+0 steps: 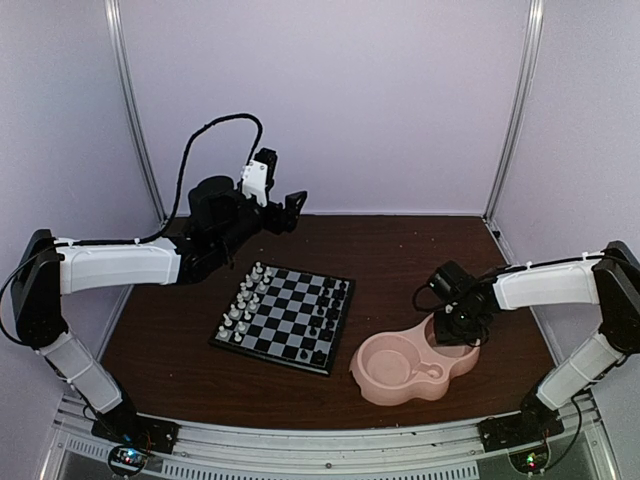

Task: Set up the chess pieces on the board
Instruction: Pick up the knight from the storage box.

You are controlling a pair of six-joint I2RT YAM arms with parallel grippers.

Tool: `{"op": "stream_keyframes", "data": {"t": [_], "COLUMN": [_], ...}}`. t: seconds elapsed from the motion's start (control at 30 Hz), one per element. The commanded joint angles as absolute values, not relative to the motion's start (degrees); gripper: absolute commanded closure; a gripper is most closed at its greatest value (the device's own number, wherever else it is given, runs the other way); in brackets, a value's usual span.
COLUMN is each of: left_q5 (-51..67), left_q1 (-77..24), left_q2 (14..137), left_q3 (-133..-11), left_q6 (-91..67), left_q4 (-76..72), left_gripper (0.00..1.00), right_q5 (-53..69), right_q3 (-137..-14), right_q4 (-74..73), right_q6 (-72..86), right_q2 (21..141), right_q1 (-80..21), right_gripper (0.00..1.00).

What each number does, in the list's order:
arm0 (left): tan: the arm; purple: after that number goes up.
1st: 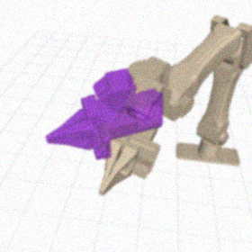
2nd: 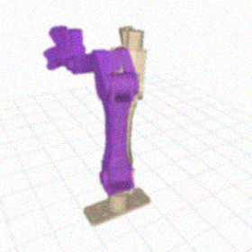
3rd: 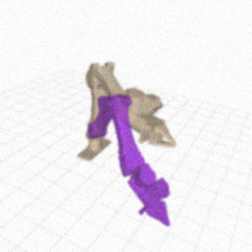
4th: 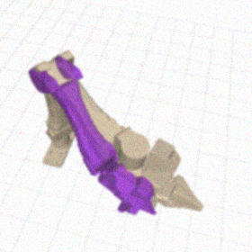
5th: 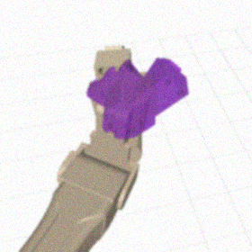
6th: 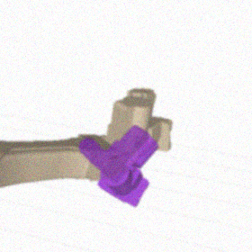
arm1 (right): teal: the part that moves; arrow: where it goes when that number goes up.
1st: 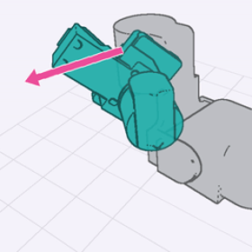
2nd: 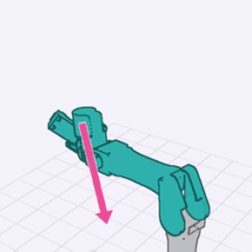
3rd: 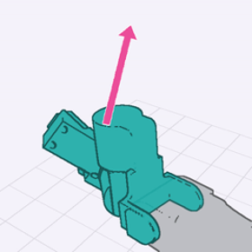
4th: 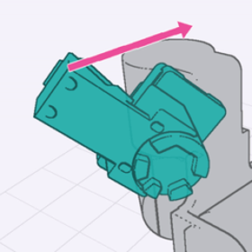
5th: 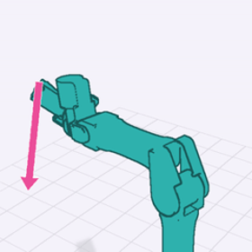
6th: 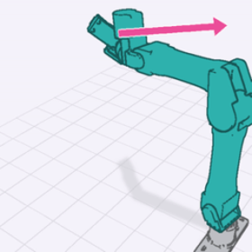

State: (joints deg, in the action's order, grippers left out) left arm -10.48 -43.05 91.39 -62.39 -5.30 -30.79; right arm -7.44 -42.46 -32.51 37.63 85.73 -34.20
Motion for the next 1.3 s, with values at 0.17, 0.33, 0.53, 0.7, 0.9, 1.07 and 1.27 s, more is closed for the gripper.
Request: {"op": "stream_keyframes", "data": {"t": [0.17,0.33,0.53,0.7,0.9,1.07,1.27], "left_q5": [-10.2,-10.2,-9.6,-8.8,-7.7,-5.6,6.1], "left_q1": [-42.5,-42.5,-42.5,-42.5,-42.5,-42.5,-41.7], "left_q2": [90.3,90.1,90.2,90.1,89.2,86.7,83.8], "left_q3": [-63.3,-63.5,-64.2,-64.7,-64.4,-63.6,-61.3], "left_q6": [-6.1,-6.0,-6.2,-6.8,-8.2,-10.7,-18.6], "left_q4": [-30.0,-29.4,-28.8,-27.4,-24.7,-19.1,-13.4], "left_gripper": [0.16,0.16,0.16,0.16,0.16,0.16,0.16], "right_q5": [-5.3,-6.1,-7.1,-7.0,-0.3,7.9,11.6], "right_q3": [-41.0,-42.3,-41.2,-38.5,-32.0,-29.3,-28.9], "right_q4": [-29.8,-30.2,-30.5,-30.2,-19.0,-9.1,0.6], "right_q6": [36.7,35.3,33.4,31.7,26.5,22.7,19.6], "right_q2": [88.1,88.6,81.6,70.8,58.3,54.4,55.8], "right_q1": [-33.8,-33.8,-33.9,-34.0,-34.1,-34.8,-39.6], "right_gripper": [0.80,0.88,0.89,0.87,0.85,0.88,0.88]}}
